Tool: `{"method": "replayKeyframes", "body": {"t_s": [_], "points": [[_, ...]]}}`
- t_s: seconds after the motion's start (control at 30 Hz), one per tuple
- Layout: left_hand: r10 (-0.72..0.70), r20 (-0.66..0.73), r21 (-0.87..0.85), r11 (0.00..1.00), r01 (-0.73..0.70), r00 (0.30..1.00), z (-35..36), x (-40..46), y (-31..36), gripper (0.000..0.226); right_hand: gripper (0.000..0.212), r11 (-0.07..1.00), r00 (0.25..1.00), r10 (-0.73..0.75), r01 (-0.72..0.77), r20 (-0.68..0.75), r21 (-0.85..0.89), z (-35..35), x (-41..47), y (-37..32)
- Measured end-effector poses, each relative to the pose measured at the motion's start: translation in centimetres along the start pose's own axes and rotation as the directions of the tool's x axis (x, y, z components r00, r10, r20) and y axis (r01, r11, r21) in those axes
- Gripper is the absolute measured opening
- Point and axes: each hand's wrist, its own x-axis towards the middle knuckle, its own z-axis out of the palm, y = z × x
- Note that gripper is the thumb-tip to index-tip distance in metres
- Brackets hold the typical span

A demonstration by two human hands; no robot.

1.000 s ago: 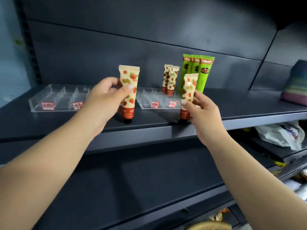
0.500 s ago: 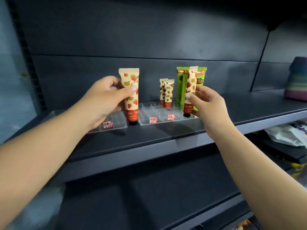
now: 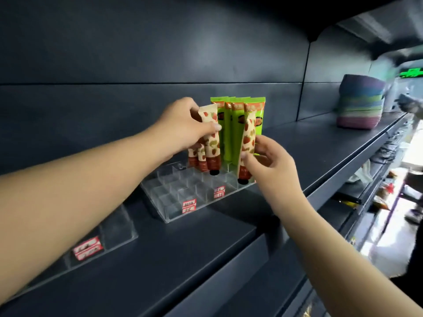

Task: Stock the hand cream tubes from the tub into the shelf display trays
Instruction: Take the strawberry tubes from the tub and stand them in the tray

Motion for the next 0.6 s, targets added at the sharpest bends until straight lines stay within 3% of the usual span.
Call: {"method": "replayKeyframes", "body": {"t_s": [0.17,0.3,0.4,0.6], "points": [[0.03,-0.059,0.138,0.99,-0.022,0.998,1.1,1.5,-0.7,0.033,0.038,1.0,1.0,-0.009,0.009,-0.002,0.027,0.2,0.2,1.3],[0.024,-0.048,0.255,0.967,-0.011,0.999,1.9,2.1,-1.6,0.033,0.04,1.0,0.997,-0.006,0.007,0.082,-0.021,0.5,0.4,1.5],[0.039,-0.014,0.378,0.925,-0.031,0.999,2.4,2.0,-2.2,0.034,0.037,0.999,0.998,-0.038,0.039,0.043,-0.026,0.4,0.3,1.5],[-0.007,0.017,0.375,0.927,0.0,1.0,2.2,2.4,-2.1,0.031,0.037,0.996,0.998,-0.051,0.053,0.02,-0.068,0.2,0.4,1.6]]}}
